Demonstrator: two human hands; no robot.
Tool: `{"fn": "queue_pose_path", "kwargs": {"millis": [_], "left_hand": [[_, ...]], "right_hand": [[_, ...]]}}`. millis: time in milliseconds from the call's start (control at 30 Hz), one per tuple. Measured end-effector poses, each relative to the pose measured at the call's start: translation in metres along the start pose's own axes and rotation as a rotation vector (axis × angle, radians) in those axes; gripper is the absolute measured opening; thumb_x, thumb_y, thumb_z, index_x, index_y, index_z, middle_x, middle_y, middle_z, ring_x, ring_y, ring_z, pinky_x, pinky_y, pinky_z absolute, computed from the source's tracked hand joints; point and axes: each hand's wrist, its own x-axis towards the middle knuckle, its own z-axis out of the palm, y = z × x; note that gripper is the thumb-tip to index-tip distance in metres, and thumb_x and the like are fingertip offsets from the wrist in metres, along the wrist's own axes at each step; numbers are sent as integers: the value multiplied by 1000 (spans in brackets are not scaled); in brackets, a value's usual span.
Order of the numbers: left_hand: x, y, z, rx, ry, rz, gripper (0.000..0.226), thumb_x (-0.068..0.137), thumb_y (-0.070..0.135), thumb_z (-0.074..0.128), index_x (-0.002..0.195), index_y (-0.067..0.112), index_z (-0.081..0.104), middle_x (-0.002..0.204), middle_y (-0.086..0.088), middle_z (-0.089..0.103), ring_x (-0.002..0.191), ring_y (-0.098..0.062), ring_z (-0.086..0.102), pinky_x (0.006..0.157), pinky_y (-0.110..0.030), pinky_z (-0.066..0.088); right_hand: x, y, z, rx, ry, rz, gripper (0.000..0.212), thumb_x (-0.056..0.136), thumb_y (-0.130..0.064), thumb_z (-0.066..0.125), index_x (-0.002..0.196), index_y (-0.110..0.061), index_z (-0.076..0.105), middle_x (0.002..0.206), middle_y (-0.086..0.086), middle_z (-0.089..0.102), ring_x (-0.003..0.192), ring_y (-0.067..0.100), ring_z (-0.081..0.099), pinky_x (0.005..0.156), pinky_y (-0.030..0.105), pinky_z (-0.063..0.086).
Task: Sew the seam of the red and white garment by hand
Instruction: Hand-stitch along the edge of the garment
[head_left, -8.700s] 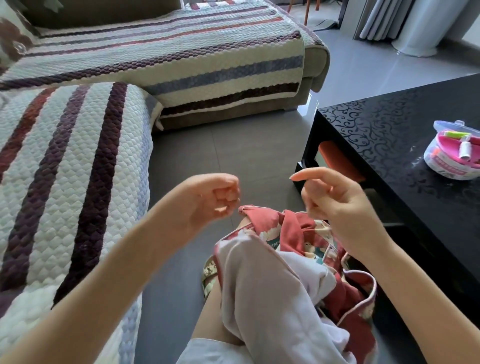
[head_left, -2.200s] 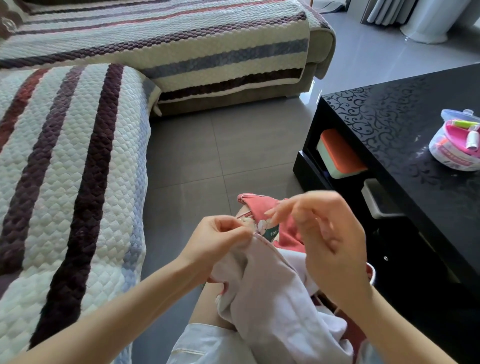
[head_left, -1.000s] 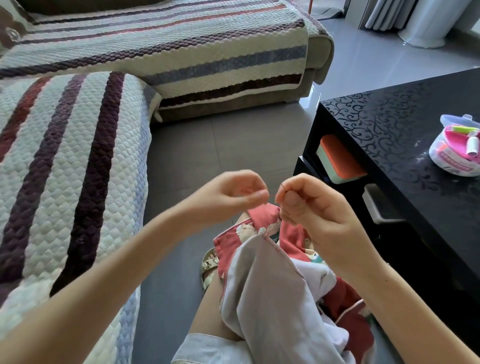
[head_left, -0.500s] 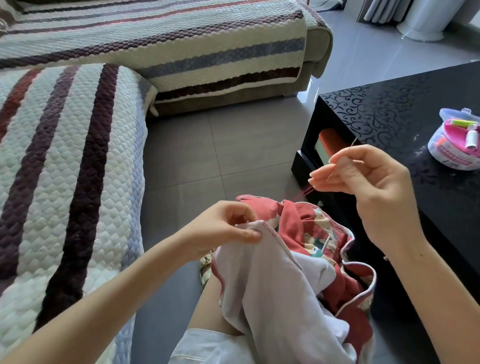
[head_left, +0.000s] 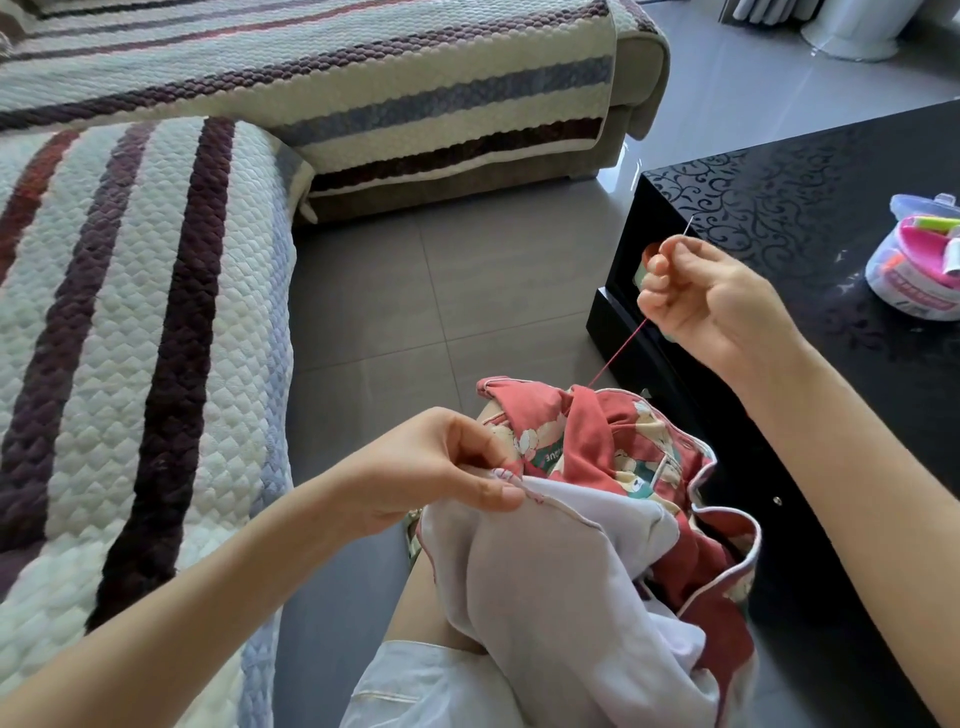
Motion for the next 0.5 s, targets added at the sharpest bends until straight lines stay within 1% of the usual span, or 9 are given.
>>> {"fn": "queue_pose_path", "kwargs": {"millis": [67,133,167,200,267,300,333,400,500], "left_hand": [[-3,1,1,-4,1,1,8,63,7,77,66,12,72,68,-1,65,62,-7,60,62,-14,48],[-7,2,2,-7,15,-1,9,63,7,77,63,14,72,66,1,65,61,-6,60,61,-14,48],[-9,2,3,-10,19,-2,9,63,6,77,63,14,72,64,2,65,59,-5,59,60,-13,47],[-11,3,3,-16,22,-1,10,63,5,76,62,14,72,63,3,64,58,-4,59,59,-13,47],[-13,4,4,-23,16,3,11,63,5,76,60,14,71,61,5,64,57,-3,58,59,-12,46],[-14,5,4,-20,12,4,12,62,5,76,60,15,72,61,5,64,57,-3,58,59,-12,46],[-15,5,4,-17,10,5,12,62,5,76,59,16,72,61,6,64,57,-3,58,59,-12,46],[-16,6,4,-16,11,8,13,62,5,76,59,16,72,61,5,63,58,-3,58,59,-12,46],[-16,8,4,-19,-1,11,13,61,5,77,60,16,72,61,5,63,58,-3,57,59,-12,45]], "right_hand": [[26,-1,-10,-69,210,-29,31,99,1,31,76,-11,48,54,0,47,42,7,40,46,19,33],[41,2,-22,-391,416,-121,31,94,1,34,72,-15,49,58,-2,43,39,4,36,47,20,27],[40,5,-23,-587,457,-176,30,92,-1,38,71,-18,51,61,-3,44,42,2,38,49,20,28],[34,11,-20,-752,427,-230,27,90,-4,44,70,-20,53,62,-5,46,47,1,41,52,19,30],[5,22,-4,-925,163,-243,9,85,-16,58,77,-18,62,62,-12,51,51,-2,46,53,14,32],[-15,25,5,-951,-31,-193,9,81,-21,61,84,-14,66,60,-13,54,52,-4,48,53,10,33],[-35,29,13,-941,-227,-119,20,79,-24,62,91,-10,68,60,-15,58,54,-6,50,53,8,35],[-67,33,23,-908,-545,48,26,80,-24,62,101,-10,70,63,-17,62,60,-6,54,58,9,39],[-90,42,26,-896,-757,180,17,87,-15,65,103,-12,71,62,-9,64,66,-5,53,66,10,39]]}}
